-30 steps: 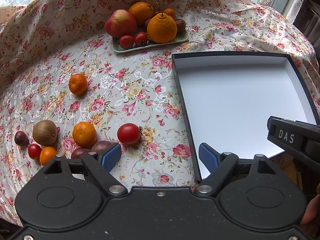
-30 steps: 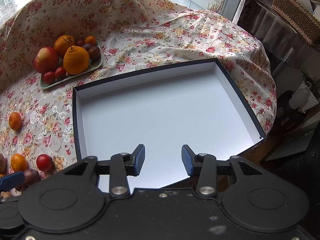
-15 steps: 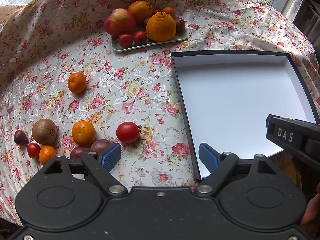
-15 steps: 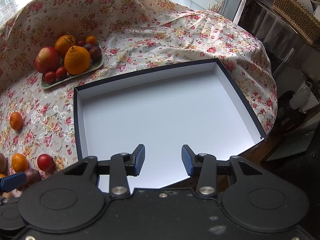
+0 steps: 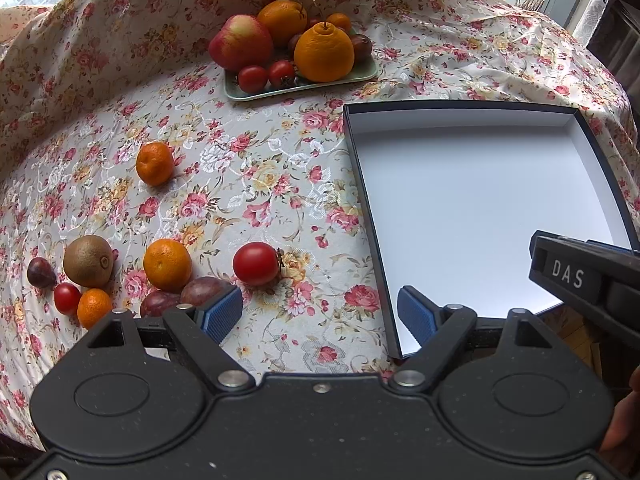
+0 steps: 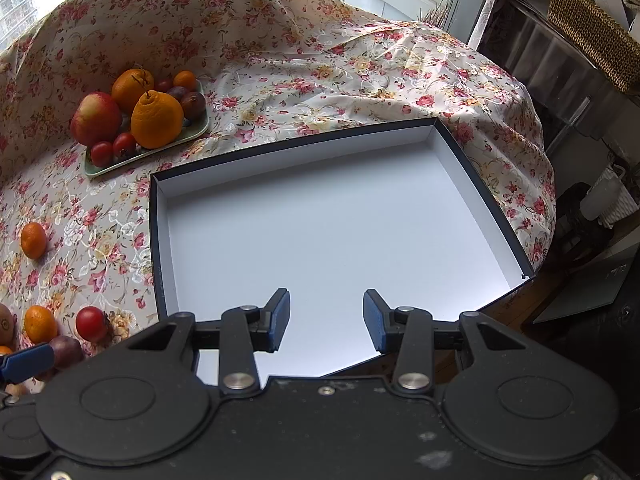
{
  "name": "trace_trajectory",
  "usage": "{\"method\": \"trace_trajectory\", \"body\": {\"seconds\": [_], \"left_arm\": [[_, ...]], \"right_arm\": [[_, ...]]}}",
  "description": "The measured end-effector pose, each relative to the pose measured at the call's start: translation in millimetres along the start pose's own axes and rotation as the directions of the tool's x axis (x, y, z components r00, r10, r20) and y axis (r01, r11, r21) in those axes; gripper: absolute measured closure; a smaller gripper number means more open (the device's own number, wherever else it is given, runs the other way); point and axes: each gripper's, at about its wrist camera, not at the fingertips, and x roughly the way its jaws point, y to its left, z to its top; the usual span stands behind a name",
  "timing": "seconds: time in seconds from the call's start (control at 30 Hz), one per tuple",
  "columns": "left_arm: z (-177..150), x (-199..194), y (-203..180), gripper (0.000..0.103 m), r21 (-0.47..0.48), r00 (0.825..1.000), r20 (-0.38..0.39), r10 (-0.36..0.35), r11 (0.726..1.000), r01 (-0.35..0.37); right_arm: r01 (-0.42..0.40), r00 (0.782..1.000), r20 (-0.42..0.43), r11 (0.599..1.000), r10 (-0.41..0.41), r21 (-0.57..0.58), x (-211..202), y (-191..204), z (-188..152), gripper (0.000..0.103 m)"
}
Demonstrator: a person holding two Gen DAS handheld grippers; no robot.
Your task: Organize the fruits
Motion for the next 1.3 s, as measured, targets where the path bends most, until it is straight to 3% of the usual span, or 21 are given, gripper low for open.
{"method": "trace_trajectory", "body": {"seconds": [0.83,1.3], "left_arm": [[0,0,5,0.019,-0.014,1.000,-0.009,0.006,1.000,-0.006],[4,-10,66,0.019,-0.150,0.991,0.056,0.120,0.982,-0.111]], "right_arm": [[-0.017,1.000,0.000,1.000,0.017,-0.019,-2,3,-1,0.060],[-0.043,0.999,0.007,0.998,0.043,-0.054,-8,33,-2,0.060]]}}
